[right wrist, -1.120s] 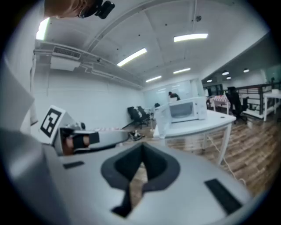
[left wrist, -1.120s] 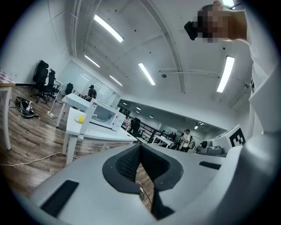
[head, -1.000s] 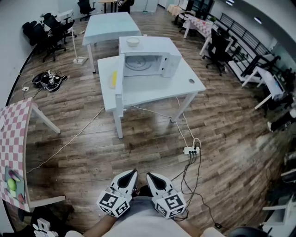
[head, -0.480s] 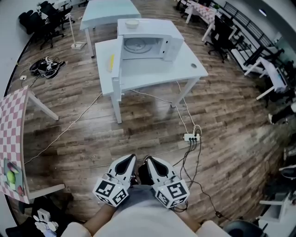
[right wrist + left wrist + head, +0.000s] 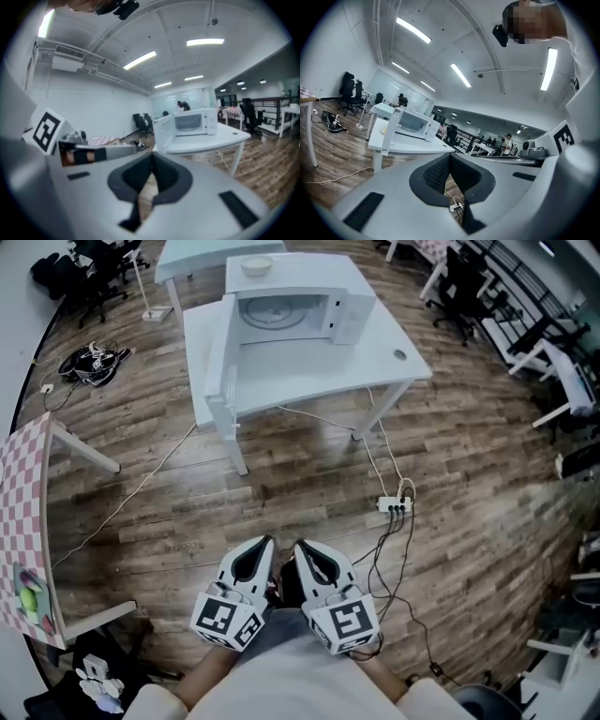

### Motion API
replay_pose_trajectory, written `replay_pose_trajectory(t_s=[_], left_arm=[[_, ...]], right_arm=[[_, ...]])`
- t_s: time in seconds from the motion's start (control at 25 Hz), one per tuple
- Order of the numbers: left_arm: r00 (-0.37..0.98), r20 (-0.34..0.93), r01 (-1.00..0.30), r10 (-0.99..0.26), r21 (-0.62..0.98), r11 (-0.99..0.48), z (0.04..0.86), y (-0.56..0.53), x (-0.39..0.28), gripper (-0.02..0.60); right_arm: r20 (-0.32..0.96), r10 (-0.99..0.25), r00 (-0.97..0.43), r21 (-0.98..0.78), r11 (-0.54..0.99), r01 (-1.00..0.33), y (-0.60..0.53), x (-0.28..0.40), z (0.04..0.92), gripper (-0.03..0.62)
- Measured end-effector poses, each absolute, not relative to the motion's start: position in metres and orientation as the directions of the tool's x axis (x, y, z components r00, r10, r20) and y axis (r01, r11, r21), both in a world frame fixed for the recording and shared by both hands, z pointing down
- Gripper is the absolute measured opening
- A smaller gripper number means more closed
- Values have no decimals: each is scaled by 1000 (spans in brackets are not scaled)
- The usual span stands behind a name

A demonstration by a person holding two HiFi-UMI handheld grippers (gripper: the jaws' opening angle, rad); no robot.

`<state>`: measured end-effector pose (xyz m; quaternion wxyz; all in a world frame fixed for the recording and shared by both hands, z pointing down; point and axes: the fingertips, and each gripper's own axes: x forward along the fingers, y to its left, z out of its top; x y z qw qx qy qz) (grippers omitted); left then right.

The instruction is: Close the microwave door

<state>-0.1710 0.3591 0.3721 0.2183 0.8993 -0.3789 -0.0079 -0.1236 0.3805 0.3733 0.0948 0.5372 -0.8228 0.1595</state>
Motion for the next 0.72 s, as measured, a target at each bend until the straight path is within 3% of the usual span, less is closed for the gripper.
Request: replay_pose_trajectory(t_s=[0.72], left_arm=[[698, 206, -710, -686, 324, -626, 361, 281, -93, 18]], right_arm=[[274, -838, -472, -185, 435, -881, 298, -62, 356, 21]])
